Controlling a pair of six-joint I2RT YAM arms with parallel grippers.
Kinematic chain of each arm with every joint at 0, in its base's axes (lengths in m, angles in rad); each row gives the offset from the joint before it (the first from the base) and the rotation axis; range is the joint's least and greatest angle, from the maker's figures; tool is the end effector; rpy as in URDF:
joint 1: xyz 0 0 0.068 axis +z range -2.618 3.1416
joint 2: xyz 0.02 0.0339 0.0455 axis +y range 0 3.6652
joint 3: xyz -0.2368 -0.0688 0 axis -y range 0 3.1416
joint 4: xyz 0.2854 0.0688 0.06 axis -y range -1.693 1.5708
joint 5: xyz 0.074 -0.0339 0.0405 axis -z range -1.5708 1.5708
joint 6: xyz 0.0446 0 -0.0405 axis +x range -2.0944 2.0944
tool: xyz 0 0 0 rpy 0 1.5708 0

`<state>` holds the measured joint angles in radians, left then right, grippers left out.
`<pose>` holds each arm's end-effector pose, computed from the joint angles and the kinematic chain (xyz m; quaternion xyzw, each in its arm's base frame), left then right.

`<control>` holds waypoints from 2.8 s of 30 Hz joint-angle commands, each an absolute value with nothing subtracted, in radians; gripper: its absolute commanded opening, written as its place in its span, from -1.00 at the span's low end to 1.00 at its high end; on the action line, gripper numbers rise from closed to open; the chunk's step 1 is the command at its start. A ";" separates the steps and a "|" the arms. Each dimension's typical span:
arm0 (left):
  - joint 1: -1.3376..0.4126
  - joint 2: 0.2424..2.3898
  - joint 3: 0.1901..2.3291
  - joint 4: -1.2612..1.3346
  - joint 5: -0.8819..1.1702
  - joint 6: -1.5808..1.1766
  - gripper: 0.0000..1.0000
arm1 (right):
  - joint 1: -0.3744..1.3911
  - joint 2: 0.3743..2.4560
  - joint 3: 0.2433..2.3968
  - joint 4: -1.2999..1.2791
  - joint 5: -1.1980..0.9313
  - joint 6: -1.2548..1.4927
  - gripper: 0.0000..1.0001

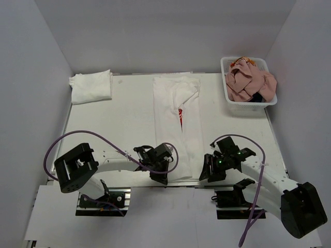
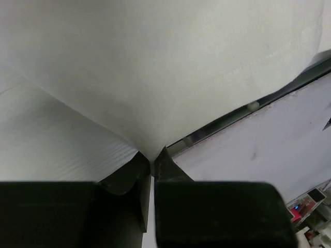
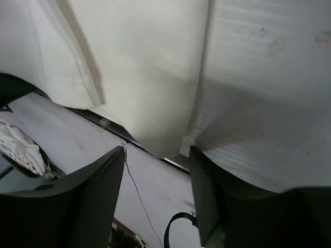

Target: Fold and stack the t-shirts

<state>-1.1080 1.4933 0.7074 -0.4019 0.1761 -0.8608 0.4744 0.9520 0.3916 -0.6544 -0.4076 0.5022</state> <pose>0.1224 -0.2629 0.0807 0.1372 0.9684 -0.2057 0.0330 0.1666 0.1054 0.0978 -0.0224 0.9642 0.2573 0.0597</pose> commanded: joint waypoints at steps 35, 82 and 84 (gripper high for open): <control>-0.925 1.554 1.159 -0.673 -0.291 -0.845 -1.00 | 0.503 1.123 0.816 -0.341 -0.062 0.522 -1.00; -0.575 1.807 1.300 -0.577 -0.140 -0.615 1.00 | 0.367 1.599 0.987 -0.209 -0.063 0.501 0.81; -0.575 1.767 1.226 -0.540 -0.089 -0.626 0.93 | 0.357 1.542 0.931 -0.178 -0.071 0.515 0.81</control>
<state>-0.5613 1.8706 1.2953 -0.5900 -0.1642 -0.6147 0.3737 1.6188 0.9962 -0.2070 -0.0563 0.4843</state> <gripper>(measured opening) 0.975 0.904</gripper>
